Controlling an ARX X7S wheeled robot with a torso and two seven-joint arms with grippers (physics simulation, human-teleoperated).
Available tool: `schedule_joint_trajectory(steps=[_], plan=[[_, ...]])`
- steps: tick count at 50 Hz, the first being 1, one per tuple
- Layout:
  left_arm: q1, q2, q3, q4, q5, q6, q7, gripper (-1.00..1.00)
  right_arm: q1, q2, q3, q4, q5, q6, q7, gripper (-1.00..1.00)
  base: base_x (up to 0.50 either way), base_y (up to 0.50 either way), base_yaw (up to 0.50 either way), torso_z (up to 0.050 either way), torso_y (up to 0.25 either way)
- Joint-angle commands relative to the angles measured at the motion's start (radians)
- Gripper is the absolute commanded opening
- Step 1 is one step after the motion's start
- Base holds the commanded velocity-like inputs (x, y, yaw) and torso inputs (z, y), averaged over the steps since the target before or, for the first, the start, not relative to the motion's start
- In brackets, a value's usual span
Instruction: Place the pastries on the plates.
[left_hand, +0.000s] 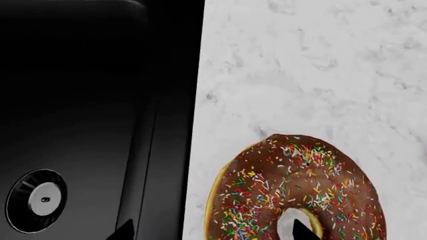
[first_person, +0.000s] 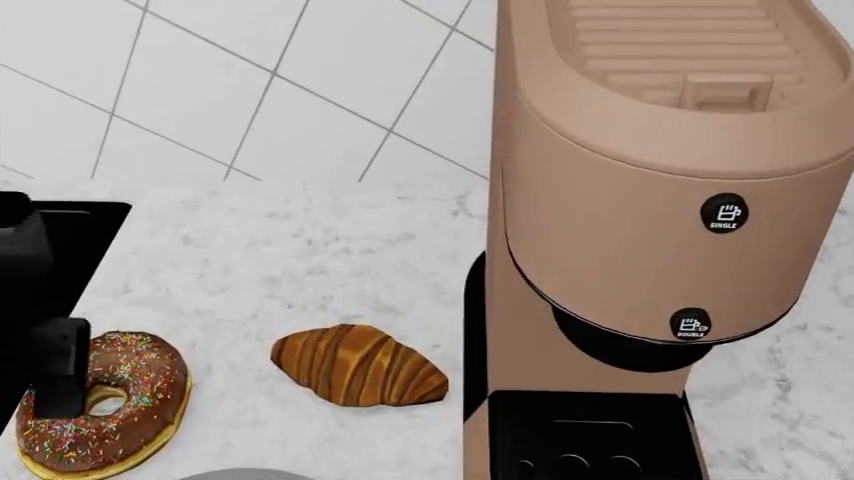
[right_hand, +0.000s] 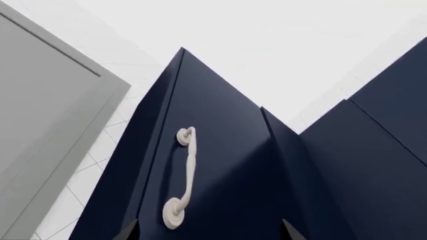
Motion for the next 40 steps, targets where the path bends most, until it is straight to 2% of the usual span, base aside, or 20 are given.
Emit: schedule_joint_trajectory(steps=[1, 13, 20, 33, 40], plan=[[0.051, 0.000, 0.020, 0.060, -0.041, -0.011, -0.018, 1.00, -0.360, -0.035, 0.361, 0.000, -0.020, -0.030, -0.004, 1.00, 0.00, 0.00, 0.00, 0.000, 0.000], [-0.038, 0.026, 0.062, -0.033, 0.064, -0.028, 0.075, 1.00, -0.386, -0.072, 0.376, 0.000, -0.037, -0.051, -0.021, 1.00, 0.00, 0.00, 0.00, 0.000, 0.000], [-0.029, 0.029, 0.085, -0.022, 0.053, -0.035, 0.071, 1.00, -0.387, -0.105, 0.362, 0.000, -0.054, -0.079, -0.028, 1.00, 0.00, 0.00, 0.00, 0.000, 0.000], [-0.037, 0.033, 0.129, -0.065, 0.126, -0.037, 0.155, 1.00, -0.387, -0.164, 0.347, 0.000, -0.079, -0.116, -0.058, 1.00, 0.00, 0.00, 0.00, 0.000, 0.000], [-0.036, 0.042, 0.143, -0.042, 0.078, -0.039, 0.113, 1.00, -0.387, -0.177, 0.348, 0.000, -0.079, -0.125, -0.066, 1.00, 0.00, 0.00, 0.00, 0.000, 0.000]])
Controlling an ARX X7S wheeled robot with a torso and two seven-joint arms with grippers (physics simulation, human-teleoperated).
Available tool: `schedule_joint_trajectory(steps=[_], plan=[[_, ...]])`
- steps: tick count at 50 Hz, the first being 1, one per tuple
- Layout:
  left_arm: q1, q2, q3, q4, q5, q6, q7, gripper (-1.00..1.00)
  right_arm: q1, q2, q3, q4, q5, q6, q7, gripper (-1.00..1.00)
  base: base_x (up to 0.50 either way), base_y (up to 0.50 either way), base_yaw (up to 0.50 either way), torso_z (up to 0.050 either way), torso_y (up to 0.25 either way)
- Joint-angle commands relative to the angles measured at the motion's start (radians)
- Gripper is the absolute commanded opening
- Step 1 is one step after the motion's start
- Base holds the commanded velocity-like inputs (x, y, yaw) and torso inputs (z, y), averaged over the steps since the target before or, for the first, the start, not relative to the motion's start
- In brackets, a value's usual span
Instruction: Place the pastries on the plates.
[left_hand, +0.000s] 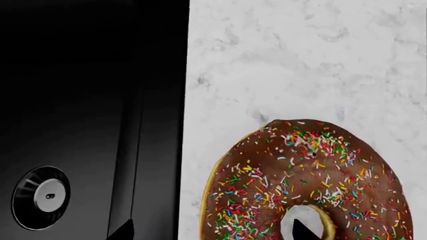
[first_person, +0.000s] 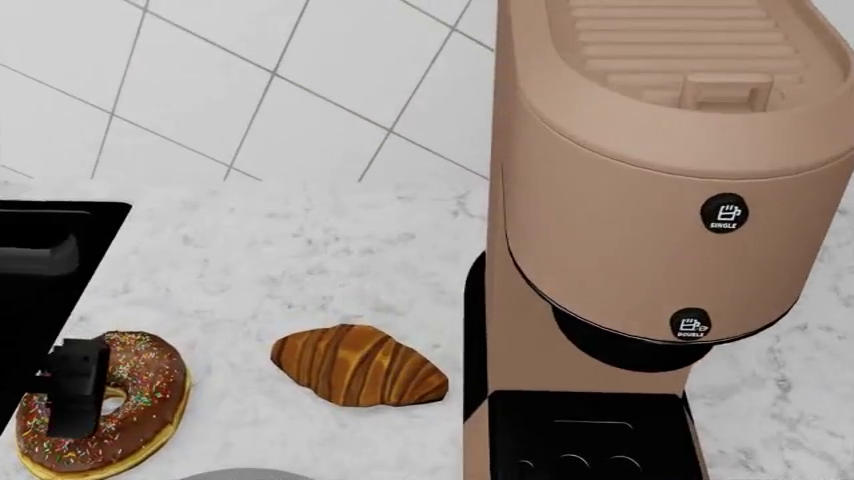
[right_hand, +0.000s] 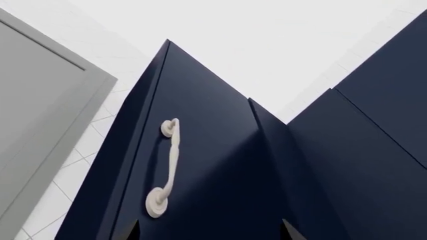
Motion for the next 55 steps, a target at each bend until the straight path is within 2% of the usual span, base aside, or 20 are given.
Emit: schedule_joint_trajectory(steps=[1, 16, 25, 55], plan=[[0.018, 0.023, 0.026, 0.037, 0.001, -0.017, 0.016, 1.00, -0.009, -0.047, 0.021, 0.000, -0.019, -0.025, -0.040, 1.00, 0.00, 0.00, 0.00, 0.000, 0.000], [-0.001, 0.054, 0.069, 0.011, 0.048, -0.003, 0.064, 1.00, -0.009, -0.090, 0.027, 0.000, -0.025, -0.050, -0.073, 1.00, 0.00, 0.00, 0.00, 0.000, 0.000], [-0.015, 0.067, 0.104, -0.036, 0.126, 0.016, 0.137, 1.00, -0.009, -0.115, 0.034, 0.000, -0.028, -0.062, -0.092, 1.00, 0.00, 0.00, 0.00, 0.000, 0.000], [0.024, 0.085, 0.164, -0.087, 0.150, 0.039, 0.170, 1.00, -0.010, -0.261, 0.060, 0.000, -0.050, -0.149, -0.207, 1.00, 0.00, 0.00, 0.00, 0.000, 0.000]])
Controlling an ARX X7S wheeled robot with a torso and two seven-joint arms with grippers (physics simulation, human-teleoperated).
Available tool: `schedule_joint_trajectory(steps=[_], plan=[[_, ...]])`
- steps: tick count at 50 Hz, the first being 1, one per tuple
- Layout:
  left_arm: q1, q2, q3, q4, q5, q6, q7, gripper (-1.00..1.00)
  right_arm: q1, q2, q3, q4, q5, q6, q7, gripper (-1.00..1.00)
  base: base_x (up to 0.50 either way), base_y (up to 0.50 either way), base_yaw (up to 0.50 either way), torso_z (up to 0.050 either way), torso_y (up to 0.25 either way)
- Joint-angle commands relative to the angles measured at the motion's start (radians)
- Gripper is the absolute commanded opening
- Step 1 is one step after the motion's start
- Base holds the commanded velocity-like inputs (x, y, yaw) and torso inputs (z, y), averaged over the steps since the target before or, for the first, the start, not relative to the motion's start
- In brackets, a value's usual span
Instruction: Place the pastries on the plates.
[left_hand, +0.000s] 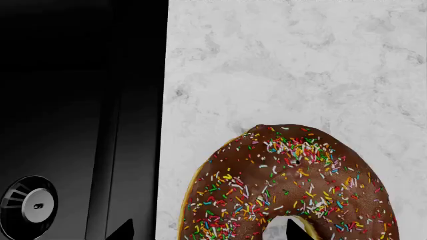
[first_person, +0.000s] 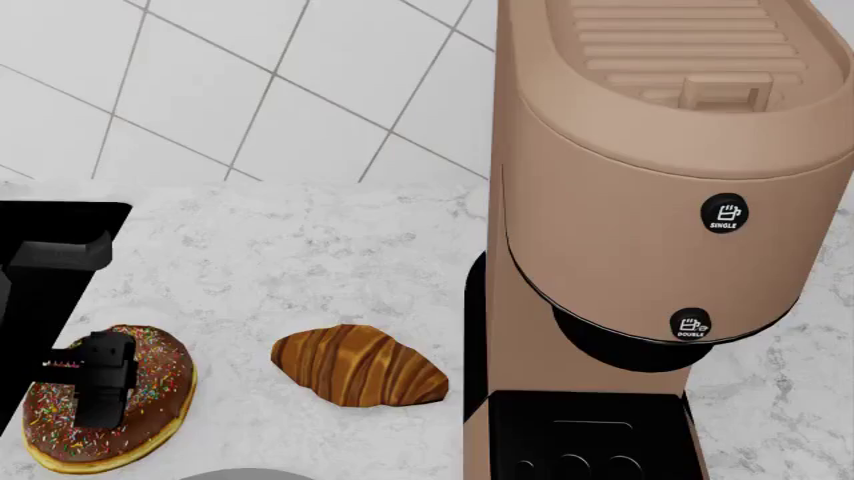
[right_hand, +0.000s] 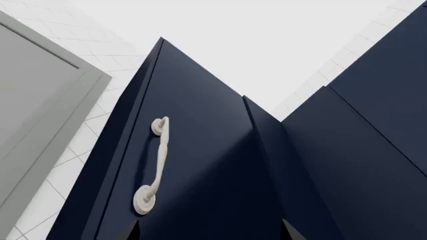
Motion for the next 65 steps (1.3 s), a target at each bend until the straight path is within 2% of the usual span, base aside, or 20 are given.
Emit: schedule_joint_trajectory(steps=[1, 6, 15, 24, 28, 40, 50, 51, 58, 65], plan=[[0.074, 0.040, 0.059, -0.035, 0.058, -0.028, 0.063, 1.00, -0.006, -0.073, 0.038, 0.000, -0.012, -0.036, -0.071, 1.00, 0.01, 0.00, 0.00, 0.000, 0.000], [0.079, 0.032, 0.064, -0.040, -0.011, -0.079, 0.054, 1.00, -0.006, -0.097, 0.040, 0.000, -0.014, -0.049, -0.089, 1.00, 0.00, 0.00, 0.00, 0.000, 0.000], [0.105, 0.022, 0.080, -0.105, -0.182, -0.092, -0.061, 1.00, -0.006, -0.113, 0.042, 0.000, -0.013, -0.060, -0.105, 1.00, 0.00, 0.00, 0.00, 0.000, 0.000], [0.104, 0.036, 0.104, -0.132, -0.166, -0.084, -0.036, 1.00, -0.006, -0.159, 0.062, 0.000, -0.004, -0.087, -0.143, 1.00, 0.00, 0.00, 0.00, 0.000, 0.000], [0.099, 0.054, 0.122, -0.171, -0.095, -0.064, 0.034, 1.00, -0.006, -0.175, 0.063, 0.000, -0.006, -0.096, -0.154, 1.00, 0.00, 0.00, 0.00, 0.000, 0.000], [0.101, 0.069, 0.167, -0.261, 0.012, -0.009, 0.137, 1.00, -0.006, -0.255, 0.073, 0.000, -0.014, -0.145, -0.215, 1.00, 0.00, 0.00, 0.00, 0.000, 0.000], [0.130, 0.067, 0.172, -0.250, 0.016, 0.015, 0.142, 1.00, -0.006, -0.296, 0.082, 0.000, -0.008, -0.169, -0.251, 1.00, 0.01, 0.00, -0.01, 0.000, 0.000], [0.130, 0.066, 0.171, -0.246, 0.014, 0.017, 0.138, -1.00, -0.006, -0.295, 0.081, 0.000, -0.008, -0.169, -0.249, 1.00, 0.01, 0.00, -0.01, 0.000, 0.000], [0.122, 0.056, 0.161, -0.224, 0.009, 0.033, 0.130, -1.00, -0.006, -0.187, 0.033, 0.000, -0.033, -0.099, -0.152, 1.00, 0.01, 0.00, -0.01, 0.000, 0.000], [0.106, 0.056, 0.172, -0.223, 0.039, 0.047, 0.165, -1.00, -0.006, -0.156, 0.009, 0.000, -0.046, -0.080, -0.117, 1.00, 0.01, 0.00, -0.01, 0.000, 0.000]])
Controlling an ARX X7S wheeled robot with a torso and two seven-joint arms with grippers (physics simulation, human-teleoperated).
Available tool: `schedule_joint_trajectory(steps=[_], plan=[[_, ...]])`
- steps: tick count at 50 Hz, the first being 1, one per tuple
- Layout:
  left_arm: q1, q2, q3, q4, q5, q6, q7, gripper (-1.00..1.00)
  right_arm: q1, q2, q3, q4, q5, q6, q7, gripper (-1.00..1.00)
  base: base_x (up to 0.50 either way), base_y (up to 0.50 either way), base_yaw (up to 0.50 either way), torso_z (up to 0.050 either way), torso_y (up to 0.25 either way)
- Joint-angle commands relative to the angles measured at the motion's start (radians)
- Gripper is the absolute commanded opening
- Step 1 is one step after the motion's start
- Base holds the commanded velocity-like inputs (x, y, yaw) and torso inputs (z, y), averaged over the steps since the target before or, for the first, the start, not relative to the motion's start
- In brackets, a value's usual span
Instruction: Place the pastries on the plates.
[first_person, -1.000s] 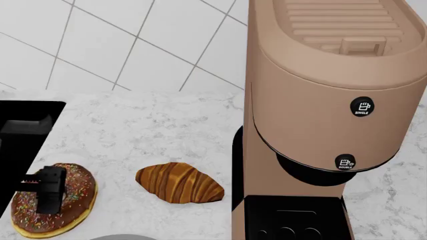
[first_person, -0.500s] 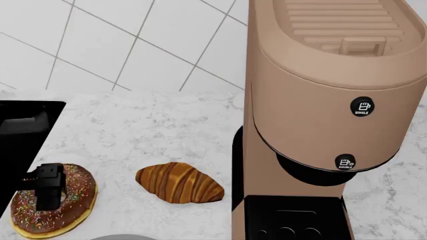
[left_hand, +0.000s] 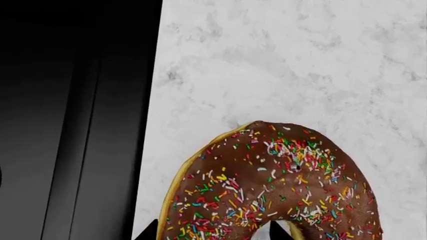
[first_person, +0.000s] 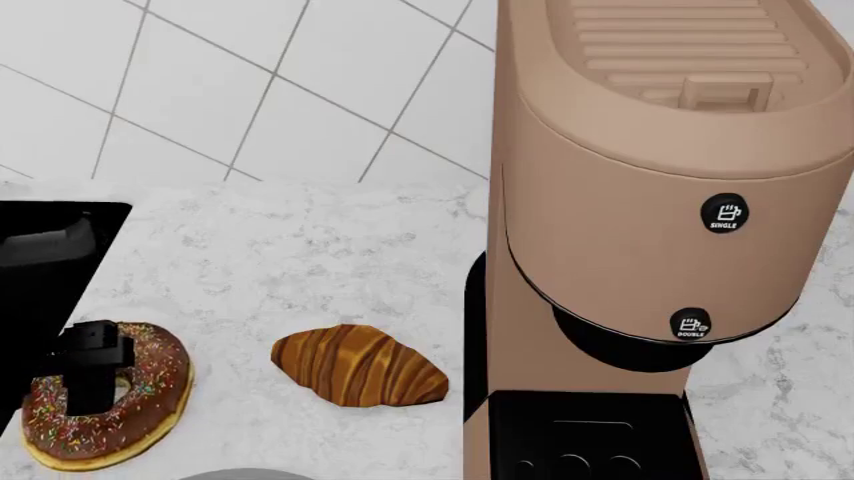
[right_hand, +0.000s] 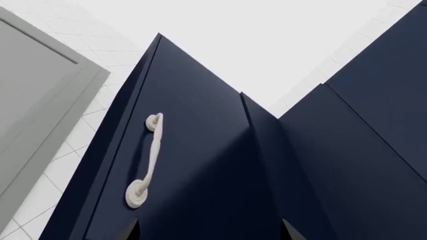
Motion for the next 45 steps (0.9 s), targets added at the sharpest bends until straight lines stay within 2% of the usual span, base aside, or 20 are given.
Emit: schedule_joint_trajectory(steps=[1, 4, 5, 10, 17, 24, 33, 40, 43, 45], plan=[[0.143, 0.049, 0.142, -0.028, 0.106, -0.002, 0.069, -1.00, -0.006, 0.042, -0.006, -0.002, -0.023, 0.033, 0.036, 1.00, 0.01, 0.00, -0.01, 0.000, 0.000], [0.144, 0.013, 0.104, 0.088, 0.039, -0.008, -0.009, -1.00, -0.006, 0.088, -0.024, -0.002, -0.026, 0.065, 0.074, 1.00, 0.00, 0.00, -0.01, 0.000, 0.000], [0.142, -0.016, 0.076, 0.193, -0.048, -0.019, -0.090, -1.00, -0.006, 0.113, -0.034, -0.002, -0.028, 0.080, 0.095, 1.00, 0.00, 0.00, -0.01, 0.000, 0.000], [0.098, -0.080, 0.049, 0.391, -0.330, 0.002, -0.302, -1.00, -0.006, 0.276, -0.060, -0.002, 0.004, 0.171, 0.221, 1.00, 0.00, 0.00, 0.00, 0.000, 0.000], [0.061, -0.077, 0.030, 0.377, -0.221, -0.014, -0.229, -1.00, -0.005, 0.383, -0.056, -0.002, 0.038, 0.228, 0.301, 1.00, 0.00, 0.00, 0.00, 0.000, 0.000], [0.025, -0.057, 0.029, 0.348, -0.150, -0.016, -0.171, -1.00, -0.005, 0.409, -0.040, -0.002, 0.063, 0.247, 0.312, 1.00, 0.00, 0.00, 0.00, 0.000, 0.000], [-0.087, -0.087, 0.034, 0.395, -0.283, -0.034, -0.273, -1.00, -0.004, 0.409, -0.030, -0.002, 0.070, 0.248, 0.313, 1.00, 0.00, 0.00, 0.00, 0.000, 0.000], [-0.167, -0.086, 0.073, 0.362, -0.322, -0.096, -0.278, -1.00, 0.000, 0.407, -0.019, -0.002, 0.079, 0.250, 0.314, 1.00, 0.00, 0.00, 0.00, 0.000, 0.000], [-0.216, -0.076, 0.098, 0.335, -0.335, -0.131, -0.275, -1.00, 0.048, 0.405, -0.057, -0.002, 0.087, 0.249, 0.314, 1.00, 0.00, 0.00, 0.00, 0.000, 0.000], [-0.218, -0.071, 0.112, 0.338, -0.334, -0.149, -0.268, -1.00, 0.133, 0.407, -0.144, -0.002, 0.080, 0.249, 0.314, 1.00, 0.00, 0.00, 0.00, 0.000, 0.000]])
